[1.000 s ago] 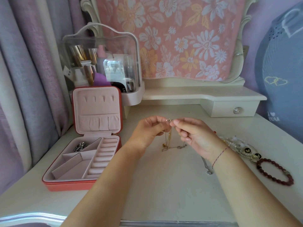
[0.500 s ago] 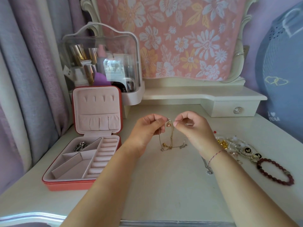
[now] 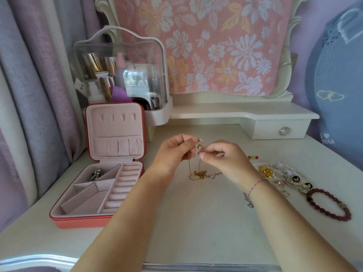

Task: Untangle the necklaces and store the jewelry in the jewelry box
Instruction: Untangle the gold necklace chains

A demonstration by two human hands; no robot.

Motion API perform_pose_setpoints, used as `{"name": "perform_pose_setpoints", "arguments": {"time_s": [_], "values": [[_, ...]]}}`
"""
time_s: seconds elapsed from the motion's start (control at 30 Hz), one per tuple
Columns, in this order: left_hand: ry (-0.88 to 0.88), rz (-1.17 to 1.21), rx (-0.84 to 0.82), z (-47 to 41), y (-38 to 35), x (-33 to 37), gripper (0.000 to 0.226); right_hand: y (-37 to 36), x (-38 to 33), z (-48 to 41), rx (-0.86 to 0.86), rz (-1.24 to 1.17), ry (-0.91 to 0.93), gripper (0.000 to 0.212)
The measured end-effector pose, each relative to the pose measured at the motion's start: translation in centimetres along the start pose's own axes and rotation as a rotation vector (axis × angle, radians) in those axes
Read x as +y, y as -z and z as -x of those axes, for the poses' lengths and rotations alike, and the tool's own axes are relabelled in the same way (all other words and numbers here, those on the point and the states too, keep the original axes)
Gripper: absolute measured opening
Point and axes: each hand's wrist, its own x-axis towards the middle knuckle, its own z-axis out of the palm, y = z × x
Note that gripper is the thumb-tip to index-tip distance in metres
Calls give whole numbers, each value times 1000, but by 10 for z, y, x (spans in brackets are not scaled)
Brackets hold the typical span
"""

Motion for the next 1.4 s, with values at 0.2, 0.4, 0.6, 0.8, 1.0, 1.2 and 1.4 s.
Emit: {"name": "perform_pose_setpoints", "arguments": {"time_s": [0.2, 0.4, 0.6, 0.8, 1.0, 1.2, 1.4], "values": [[47, 104, 27, -2, 2, 1, 18, 7, -4, -3, -97, -600, -130, 18], [107, 98, -39, -1, 0, 1, 18, 13, -6, -3, -174, -912, -218, 15], [107, 31, -24, -1, 2, -2, 13, 17, -5, -5, -137, -1025, -188, 13], [107, -75, -54, 0, 2, -4, 14, 18, -4, -8, -80, -1070, -159, 14], [99, -77, -85, 1, 0, -3, 14, 18, -2, -9, -65, -1097, -158, 11], [74, -18, -114, 3, -1, 0, 15, 19, 0, -10, -24, -1108, -183, 12], [50, 15, -125, 5, -2, 2, 14, 20, 1, -11, -3, -1111, -203, 13]]}}
